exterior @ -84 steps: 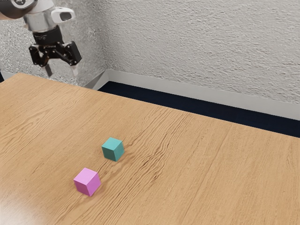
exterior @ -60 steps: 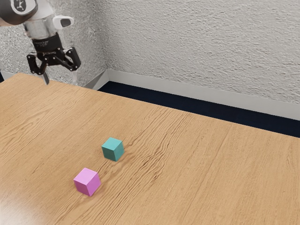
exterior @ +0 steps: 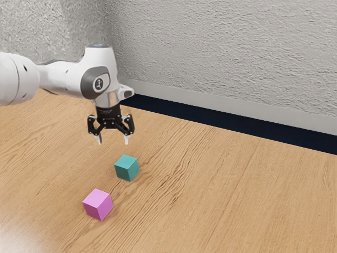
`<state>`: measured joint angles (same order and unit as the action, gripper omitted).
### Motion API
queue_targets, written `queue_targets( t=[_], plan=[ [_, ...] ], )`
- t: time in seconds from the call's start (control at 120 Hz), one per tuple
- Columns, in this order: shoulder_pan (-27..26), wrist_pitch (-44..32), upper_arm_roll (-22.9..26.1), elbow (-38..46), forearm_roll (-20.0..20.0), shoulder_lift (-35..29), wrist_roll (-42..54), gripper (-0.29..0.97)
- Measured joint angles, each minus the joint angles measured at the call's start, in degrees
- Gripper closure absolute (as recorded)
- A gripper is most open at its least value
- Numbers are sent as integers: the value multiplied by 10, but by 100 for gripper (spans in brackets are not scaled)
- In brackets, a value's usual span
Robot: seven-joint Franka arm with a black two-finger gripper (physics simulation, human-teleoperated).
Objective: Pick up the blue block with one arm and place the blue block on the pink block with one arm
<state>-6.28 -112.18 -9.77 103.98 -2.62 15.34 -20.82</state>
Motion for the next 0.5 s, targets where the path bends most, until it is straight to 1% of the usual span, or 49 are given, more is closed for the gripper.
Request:
queue_targets(
  t=[0.217, 0.5],
  plan=[
    [2, -96, -1, 7, -17, 44, 68, 0],
    [4, -167, 0, 32, -38, 69, 139, 0]
  ],
)
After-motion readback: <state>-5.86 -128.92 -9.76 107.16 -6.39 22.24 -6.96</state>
